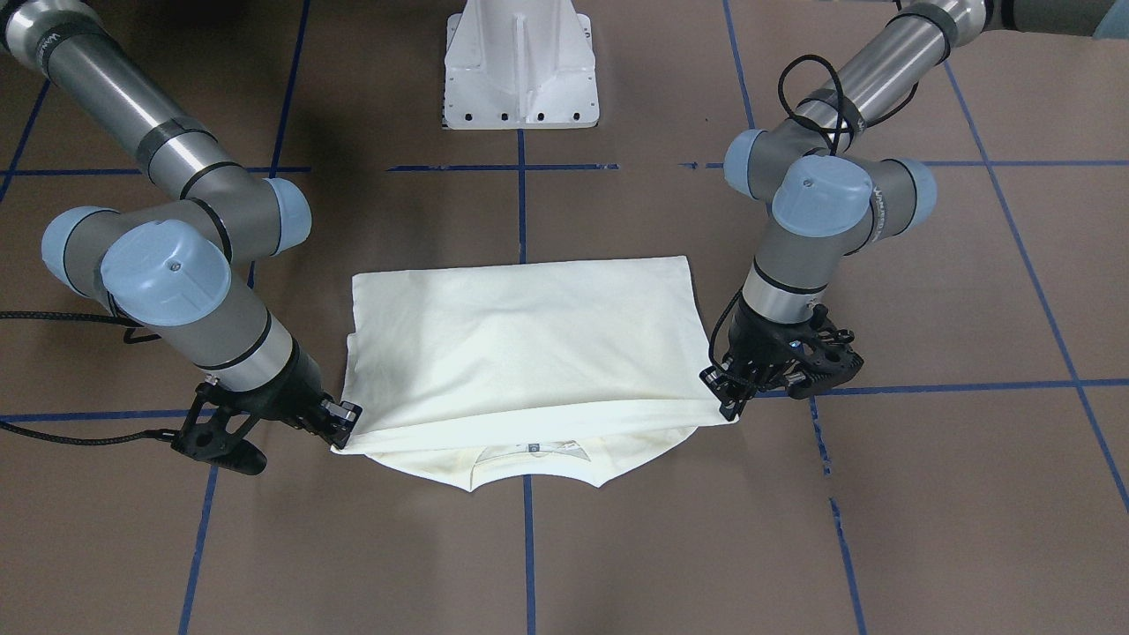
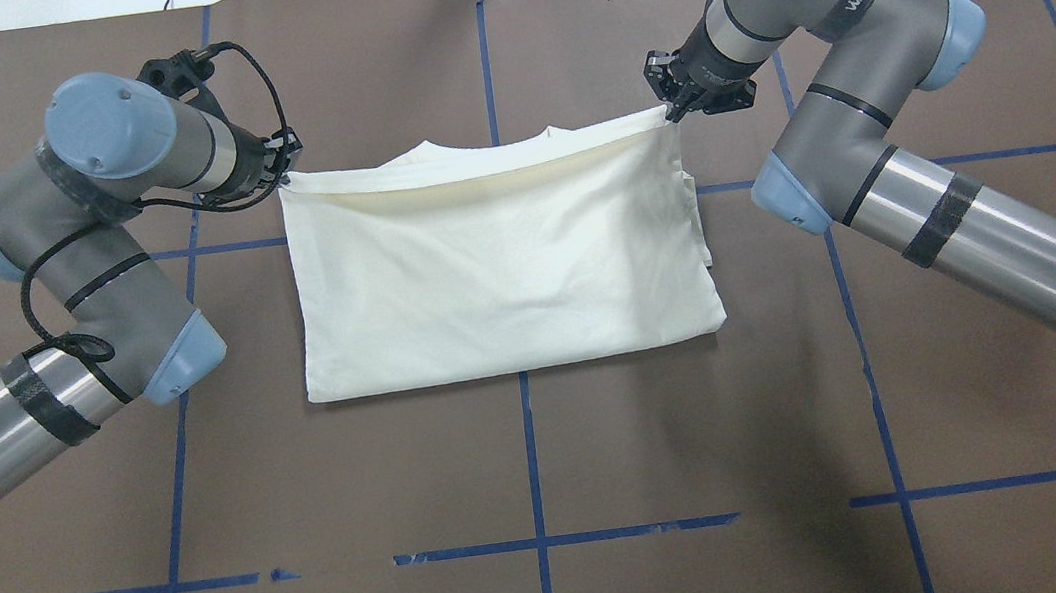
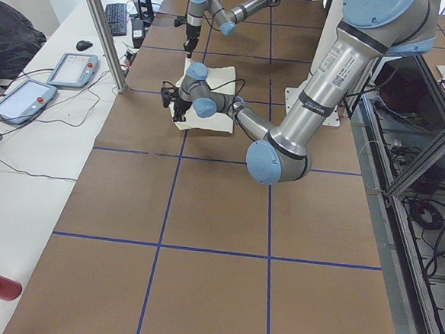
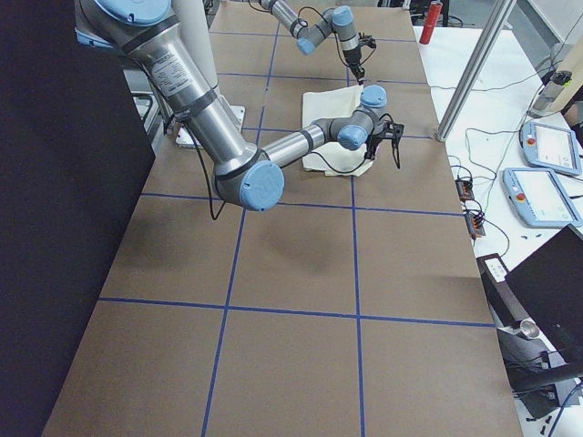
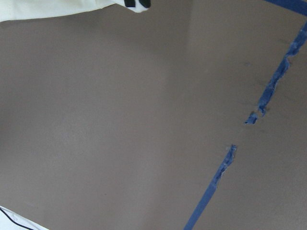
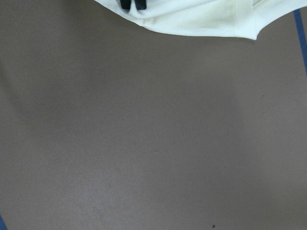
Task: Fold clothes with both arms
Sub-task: 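Lay the hem over the collar and open both grippers, then move the right gripper to the folded shirt's side edge and grasp it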
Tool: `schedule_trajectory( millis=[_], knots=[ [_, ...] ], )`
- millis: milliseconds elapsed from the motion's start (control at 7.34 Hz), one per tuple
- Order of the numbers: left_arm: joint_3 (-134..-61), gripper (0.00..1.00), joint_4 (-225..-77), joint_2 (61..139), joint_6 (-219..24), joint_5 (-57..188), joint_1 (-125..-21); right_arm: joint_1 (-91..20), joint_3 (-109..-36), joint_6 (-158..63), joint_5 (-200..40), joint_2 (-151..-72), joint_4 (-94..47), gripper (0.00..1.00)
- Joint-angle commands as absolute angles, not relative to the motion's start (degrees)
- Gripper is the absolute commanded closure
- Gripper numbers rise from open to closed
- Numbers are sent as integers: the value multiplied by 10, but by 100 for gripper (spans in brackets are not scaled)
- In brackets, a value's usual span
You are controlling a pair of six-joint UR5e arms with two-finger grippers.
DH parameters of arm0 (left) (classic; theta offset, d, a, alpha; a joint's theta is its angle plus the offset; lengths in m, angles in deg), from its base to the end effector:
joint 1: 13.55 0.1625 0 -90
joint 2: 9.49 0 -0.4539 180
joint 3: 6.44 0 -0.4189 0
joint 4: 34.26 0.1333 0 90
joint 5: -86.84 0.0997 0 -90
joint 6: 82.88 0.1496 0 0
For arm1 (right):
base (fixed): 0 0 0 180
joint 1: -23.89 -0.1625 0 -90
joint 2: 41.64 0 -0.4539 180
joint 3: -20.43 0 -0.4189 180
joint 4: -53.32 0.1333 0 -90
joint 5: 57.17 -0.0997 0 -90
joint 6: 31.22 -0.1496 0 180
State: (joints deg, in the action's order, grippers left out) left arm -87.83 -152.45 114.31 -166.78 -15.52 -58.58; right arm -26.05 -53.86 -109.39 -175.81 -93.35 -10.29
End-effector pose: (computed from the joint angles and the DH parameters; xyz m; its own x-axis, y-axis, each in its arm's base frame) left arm 0.4996 -0.6434 0.3685 0.4797 -0.3333 -0.8116 0.5216 0.8521 -0.0417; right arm -0.4887 -0.6768 0.3689 0.5035 0.3192 0.8028 -0.3431 0.9267 -0.1533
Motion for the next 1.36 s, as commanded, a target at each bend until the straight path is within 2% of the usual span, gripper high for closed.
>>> schedule_trajectory(
  millis=[0, 136, 272, 409, 545, 681, 953, 1226],
  knots=[
    [-869, 100, -1524, 1153, -1668, -155, -586, -252, -539, -1094, -1758, -931, -103, 100],
    [-869, 85, -1522, 1152, -1668, -155, -586, -248, -539, -1094, -1757, -931, -90, 60],
    [-869, 26, -1520, 1151, -1666, -153, -586, -244, -539, -1094, -1757, -937, -73, 1],
    [-871, 1, -1516, 1152, -1666, -145, -586, -244, -543, -1095, -1762, -938, -66, 0],
    [-880, 1, -1494, 1151, -1666, -145, -590, -243, -564, -1100, -1764, -943, -65, 0],
    [-916, 1, -1467, 1144, -1661, -145, -604, -230, -623, -1104, -1763, -973, -67, 0],
    [-997, 1, -1413, 1120, -1627, -147, -606, -182, -731, -1108, -1748, -1082, -69, 0],
    [-1032, 1, -1382, 1119, -1627, -148, -606, -121, -789, -1118, -1701, -1153, -70, 0]
  ],
)
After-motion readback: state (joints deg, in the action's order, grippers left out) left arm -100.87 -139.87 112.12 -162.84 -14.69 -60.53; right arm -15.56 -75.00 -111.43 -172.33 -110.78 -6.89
